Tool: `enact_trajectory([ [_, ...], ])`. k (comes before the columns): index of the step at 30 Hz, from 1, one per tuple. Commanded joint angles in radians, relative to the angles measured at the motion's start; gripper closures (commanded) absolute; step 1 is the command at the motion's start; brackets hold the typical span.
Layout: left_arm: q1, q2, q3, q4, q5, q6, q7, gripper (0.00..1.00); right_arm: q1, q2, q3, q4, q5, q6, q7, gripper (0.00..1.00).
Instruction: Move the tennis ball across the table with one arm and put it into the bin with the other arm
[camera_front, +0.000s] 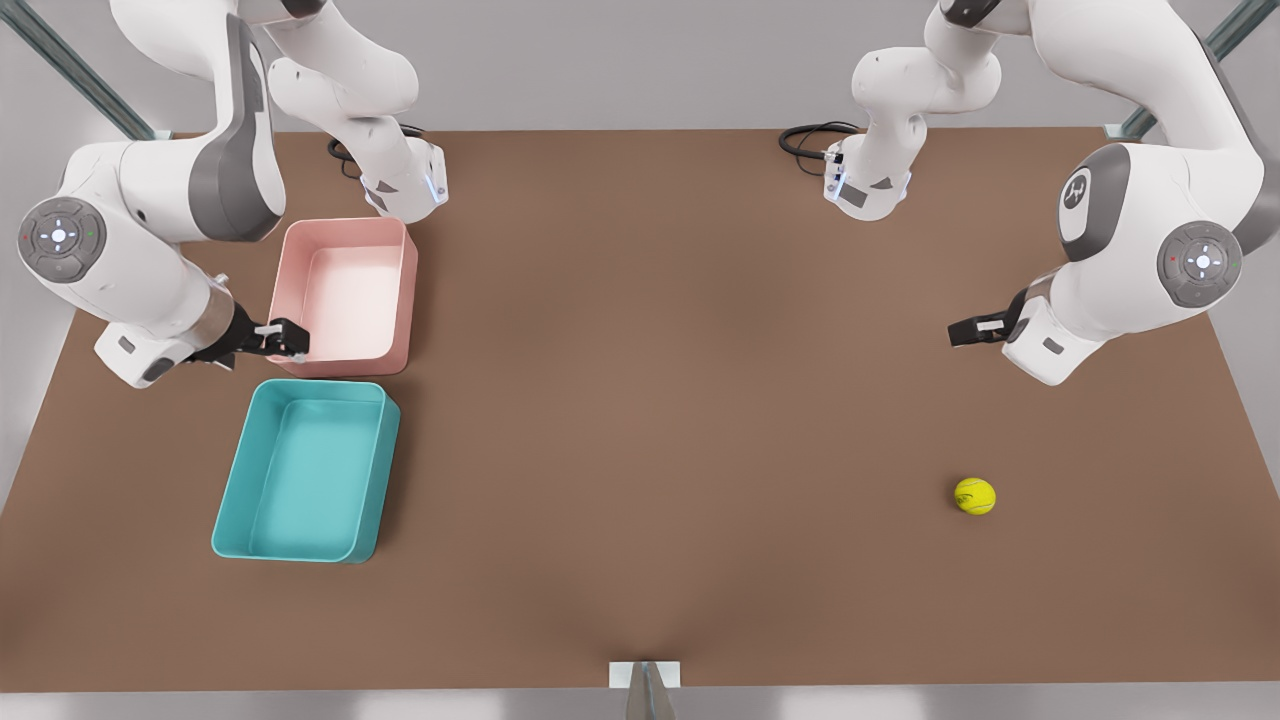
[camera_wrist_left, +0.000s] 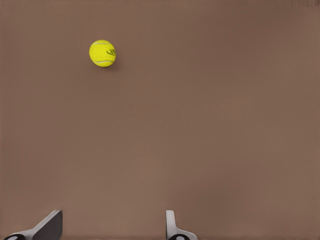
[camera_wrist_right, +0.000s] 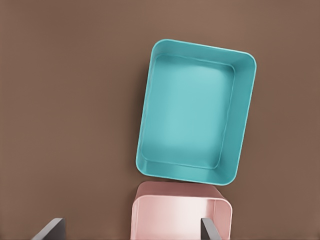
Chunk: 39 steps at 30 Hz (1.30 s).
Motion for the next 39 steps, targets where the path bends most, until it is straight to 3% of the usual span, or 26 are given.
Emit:
enact_trajectory([
  [1,0.001,-0.001,0.000,0.001,0.000,-0.002,-0.031,0.00,-0.001,-0.001,-0.003,0.001,0.001,-0.009,0.000,0.00],
  [2,0.001,-0.001,0.000,0.001,0.000,-0.002,-0.031,0.00,-0.001,0.000,-0.003,0.001,0.001,-0.008,0.003,0.00],
  [3,0.001,0.003,0.000,0.001,-0.001,-0.001,-0.029,0.16,-0.002,0.000,-0.003,0.001,0.001,-0.005,0.003,0.00],
  [5,0.033,0.123,0.004,0.039,-0.018,0.042,0.058,0.73,-0.004,0.005,-0.004,0.001,0.000,-0.001,0.002,0.00],
  [6,0.037,0.250,0.004,0.157,-0.015,0.048,0.086,0.79,-0.004,0.005,-0.004,0.001,0.000,-0.001,0.002,0.00],
  [7,0.045,0.370,0.006,0.278,-0.010,0.079,0.089,0.79,-0.004,0.007,-0.004,-0.001,0.000,-0.001,0.002,0.00],
  [8,0.060,0.427,0.004,0.289,-0.012,0.200,0.164,0.79,-0.004,0.007,-0.004,-0.001,0.000,-0.001,0.000,0.00],
  [12,0.116,0.488,0.007,0.160,0.065,0.505,1.201,0.79,-0.002,0.014,-0.003,-0.001,0.000,0.002,0.000,0.00],
  [15,0.185,0.531,0.009,0.162,0.129,0.529,1.975,0.79,-0.001,0.019,-0.003,-0.001,0.000,0.003,0.000,0.00],
  [18,0.226,0.559,0.009,0.163,0.126,0.529,2.392,0.79,-0.001,0.022,-0.001,-0.001,0.000,0.003,0.000,0.00],
  [30,0.234,0.672,0.035,0.136,0.154,0.797,2.233,0.79,-0.001,0.036,0.002,-0.013,0.005,0.009,-0.001,0.00],
  [39,0.245,0.686,0.046,0.058,0.160,0.785,2.097,0.79,0.005,0.039,0.005,-0.024,0.003,0.012,-0.001,0.00],
])
